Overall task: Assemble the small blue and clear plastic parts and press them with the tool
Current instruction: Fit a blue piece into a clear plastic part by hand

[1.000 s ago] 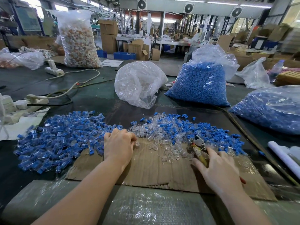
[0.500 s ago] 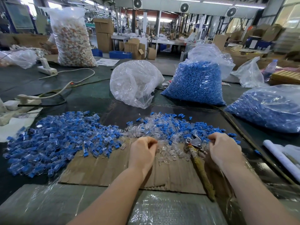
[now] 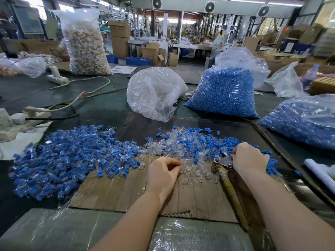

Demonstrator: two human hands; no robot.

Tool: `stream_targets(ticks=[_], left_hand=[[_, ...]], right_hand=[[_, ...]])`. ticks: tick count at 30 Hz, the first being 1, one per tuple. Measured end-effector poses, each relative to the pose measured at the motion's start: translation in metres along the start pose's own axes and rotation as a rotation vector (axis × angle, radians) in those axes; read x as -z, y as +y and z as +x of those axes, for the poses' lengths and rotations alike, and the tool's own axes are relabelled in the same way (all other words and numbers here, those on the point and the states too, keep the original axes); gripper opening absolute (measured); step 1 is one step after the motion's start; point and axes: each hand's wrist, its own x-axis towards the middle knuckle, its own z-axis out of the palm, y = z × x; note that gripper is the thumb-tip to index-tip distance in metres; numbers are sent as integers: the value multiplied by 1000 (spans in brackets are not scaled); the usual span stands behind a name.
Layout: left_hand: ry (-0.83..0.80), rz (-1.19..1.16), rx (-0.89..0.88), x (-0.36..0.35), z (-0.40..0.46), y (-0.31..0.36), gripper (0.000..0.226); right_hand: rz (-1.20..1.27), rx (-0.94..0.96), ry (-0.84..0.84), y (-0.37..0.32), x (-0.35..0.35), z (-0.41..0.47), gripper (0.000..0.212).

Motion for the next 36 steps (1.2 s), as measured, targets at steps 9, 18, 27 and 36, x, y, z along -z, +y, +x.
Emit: stream_targets(ticks=[9,18,27,36], left_hand=[[-89,-69,-13,1,-4,2,27],[-78,-99,-21,5,-3,1,17],[-70,-226,22,2,-2,-4,24],[-151,-274,23,2,-3,-3,13]], right_hand=[[411,248,239,-19,15,-36,11],[624,387,124,-48,-16,-106,9],[537,408,127,-48,-26,-107,12],[535,428,111,-46,-28,-109,15]])
